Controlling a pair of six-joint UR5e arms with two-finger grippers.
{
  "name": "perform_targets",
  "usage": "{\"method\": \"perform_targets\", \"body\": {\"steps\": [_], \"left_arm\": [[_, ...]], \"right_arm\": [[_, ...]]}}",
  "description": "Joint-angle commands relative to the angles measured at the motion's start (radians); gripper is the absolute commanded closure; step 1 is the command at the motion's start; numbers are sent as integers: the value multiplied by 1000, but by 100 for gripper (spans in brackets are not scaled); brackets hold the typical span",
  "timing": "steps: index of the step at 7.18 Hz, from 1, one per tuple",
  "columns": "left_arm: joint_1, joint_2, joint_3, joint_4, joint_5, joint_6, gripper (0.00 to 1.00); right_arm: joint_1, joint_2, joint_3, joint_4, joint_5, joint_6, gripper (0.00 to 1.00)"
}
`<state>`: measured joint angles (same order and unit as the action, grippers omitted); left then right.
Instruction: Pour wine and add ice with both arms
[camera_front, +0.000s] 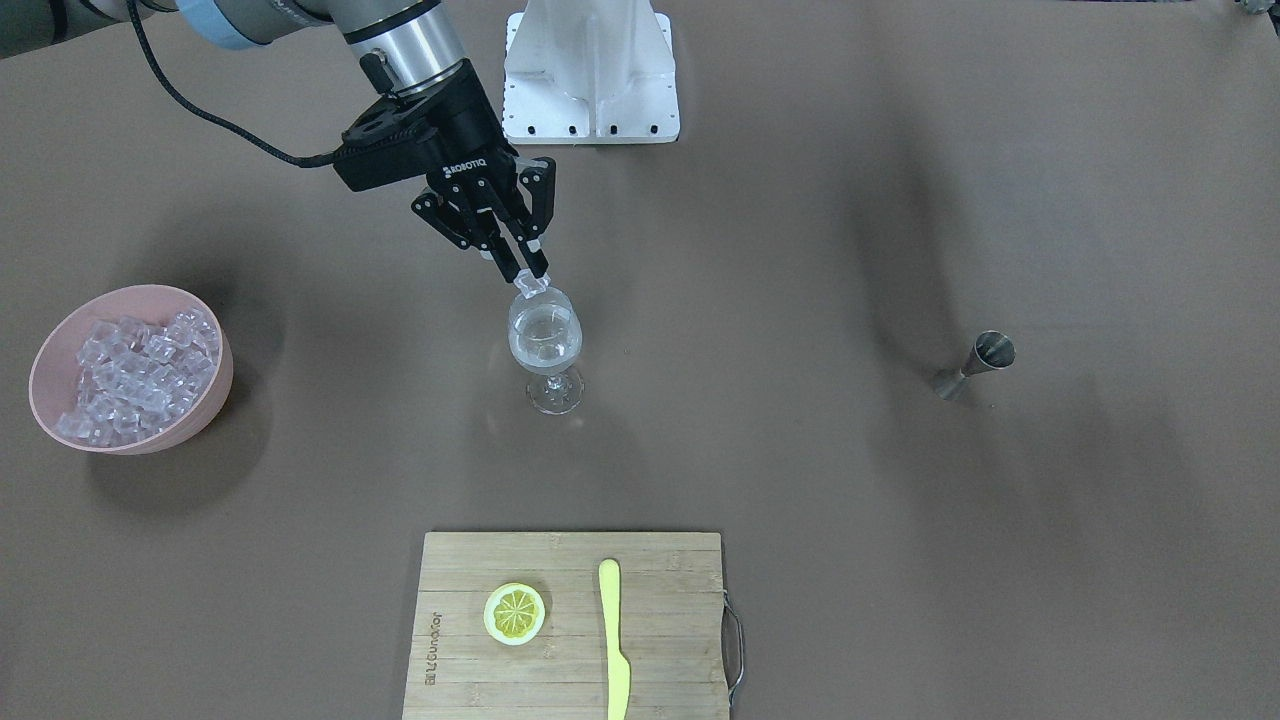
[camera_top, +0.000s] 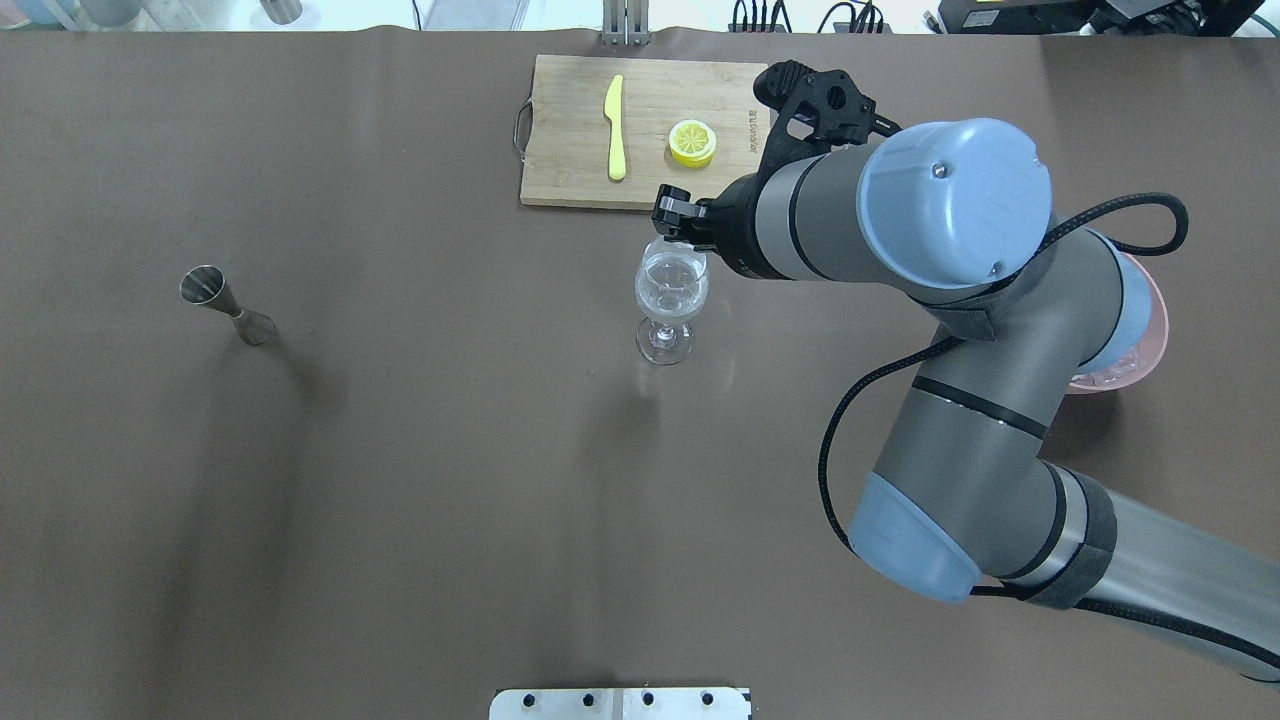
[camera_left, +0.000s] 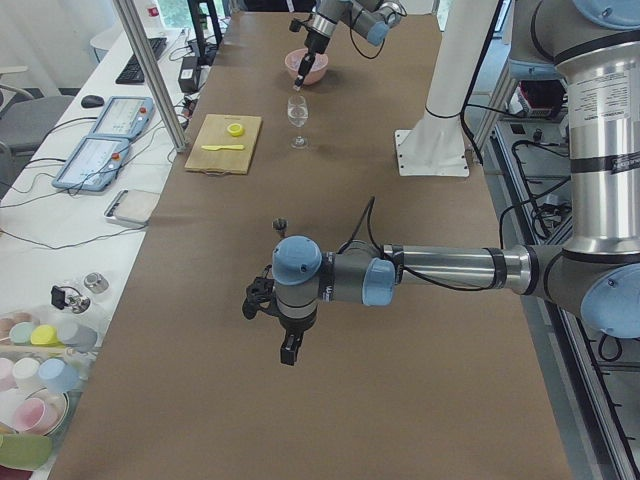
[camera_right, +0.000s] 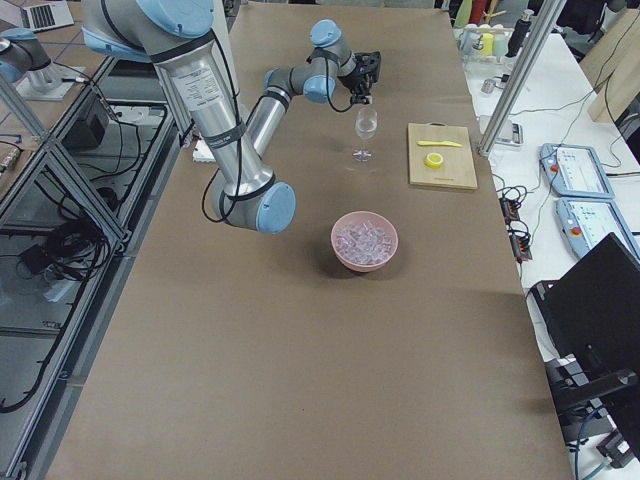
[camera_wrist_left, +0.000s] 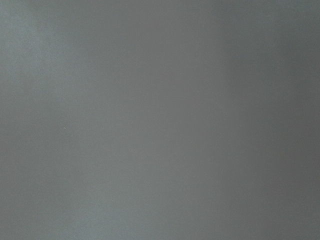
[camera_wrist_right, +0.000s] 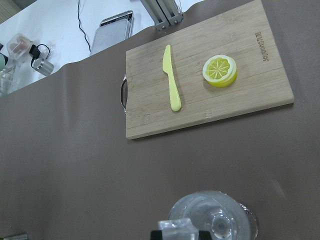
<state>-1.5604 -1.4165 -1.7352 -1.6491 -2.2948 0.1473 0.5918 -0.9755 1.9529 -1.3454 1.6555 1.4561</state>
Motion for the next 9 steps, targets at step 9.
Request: {"method": "perform_targets", "body": {"steps": [9], "left_arm": [[0,4,8,0,-2,0,1]], "right_arm": [[-10,0,-23,-8,-14,-88,100]]}}
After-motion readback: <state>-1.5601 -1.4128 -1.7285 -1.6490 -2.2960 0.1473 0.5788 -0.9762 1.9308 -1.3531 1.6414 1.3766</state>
